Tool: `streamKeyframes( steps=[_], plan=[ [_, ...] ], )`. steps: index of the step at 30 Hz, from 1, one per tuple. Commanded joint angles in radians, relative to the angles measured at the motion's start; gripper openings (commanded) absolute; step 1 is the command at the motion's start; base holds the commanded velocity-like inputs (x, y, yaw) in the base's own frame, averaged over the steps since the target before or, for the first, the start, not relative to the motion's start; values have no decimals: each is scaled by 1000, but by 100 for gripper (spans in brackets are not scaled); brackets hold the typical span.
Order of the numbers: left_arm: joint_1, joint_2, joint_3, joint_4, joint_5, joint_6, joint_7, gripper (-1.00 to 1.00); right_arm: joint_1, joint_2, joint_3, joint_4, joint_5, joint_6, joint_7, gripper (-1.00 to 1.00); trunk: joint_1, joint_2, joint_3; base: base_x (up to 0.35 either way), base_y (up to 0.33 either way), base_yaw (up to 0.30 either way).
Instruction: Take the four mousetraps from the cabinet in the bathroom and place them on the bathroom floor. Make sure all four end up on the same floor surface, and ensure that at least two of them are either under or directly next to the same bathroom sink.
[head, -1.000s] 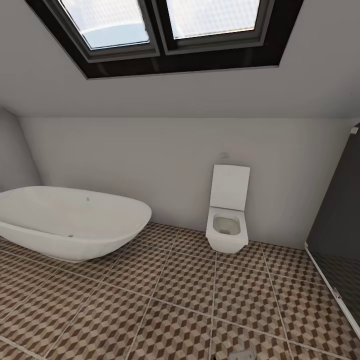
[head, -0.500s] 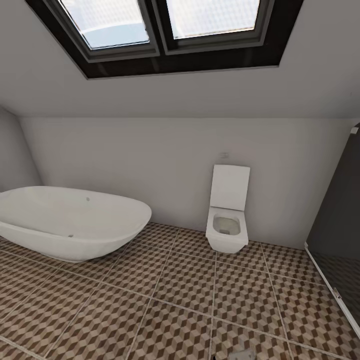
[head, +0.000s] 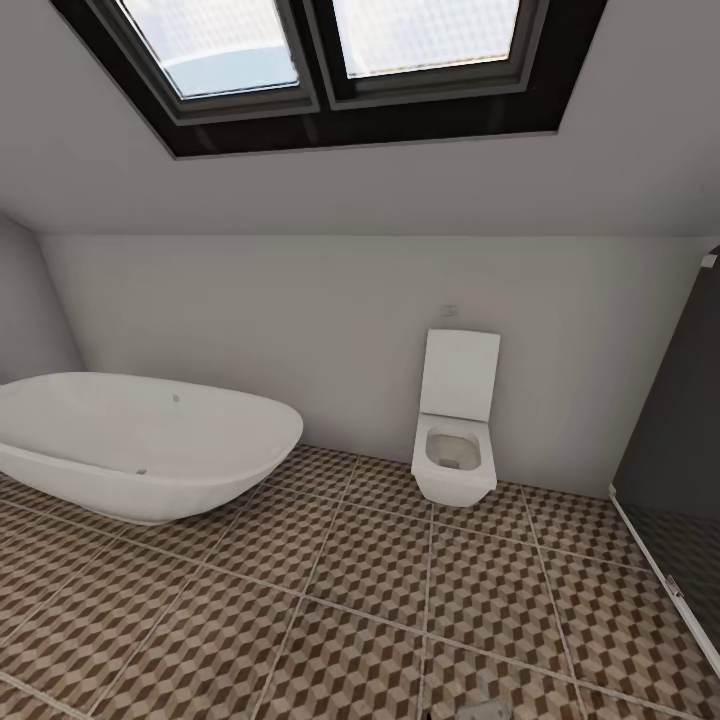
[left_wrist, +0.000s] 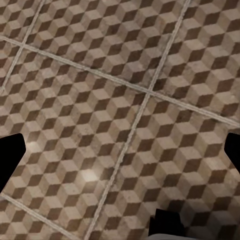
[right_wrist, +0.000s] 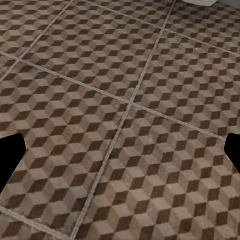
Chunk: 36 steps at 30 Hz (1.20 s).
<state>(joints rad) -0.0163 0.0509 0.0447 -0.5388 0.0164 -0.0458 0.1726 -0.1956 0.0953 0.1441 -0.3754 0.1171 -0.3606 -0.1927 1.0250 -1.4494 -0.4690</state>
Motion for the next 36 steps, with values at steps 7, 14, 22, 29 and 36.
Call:
streamKeyframes(
  steps=[7, 14, 22, 29, 36],
  plan=[
    [-1, 0, 0, 1, 1, -3, 2, 100, -1, 1, 4, 2, 10, 2, -10, 100, 0, -1, -1, 0, 0, 0],
    [-1, 0, 0, -6, 0, -3, 3, 100, -1, 0, 3, 3, 10, 2, -10, 100, 0, -1, -1, 0, 0, 0],
    [-1, 0, 0, -7, 0, -3, 4, 100, -1, 1, 3, 3, 10, 2, -10, 100, 0, -1, -1, 0, 0, 0],
    [-1, -1, -2, -2, 0, -3, 4, 100, -1, 1, 3, 3, 10, 3, -10, 100, 0, -1, -1, 0, 0, 0],
    [-1, -1, -1, -4, 0, -3, 4, 100, -1, 0, 3, 3, 10, 4, -10, 100, 0, -1, -1, 0, 0, 0]
  ],
)
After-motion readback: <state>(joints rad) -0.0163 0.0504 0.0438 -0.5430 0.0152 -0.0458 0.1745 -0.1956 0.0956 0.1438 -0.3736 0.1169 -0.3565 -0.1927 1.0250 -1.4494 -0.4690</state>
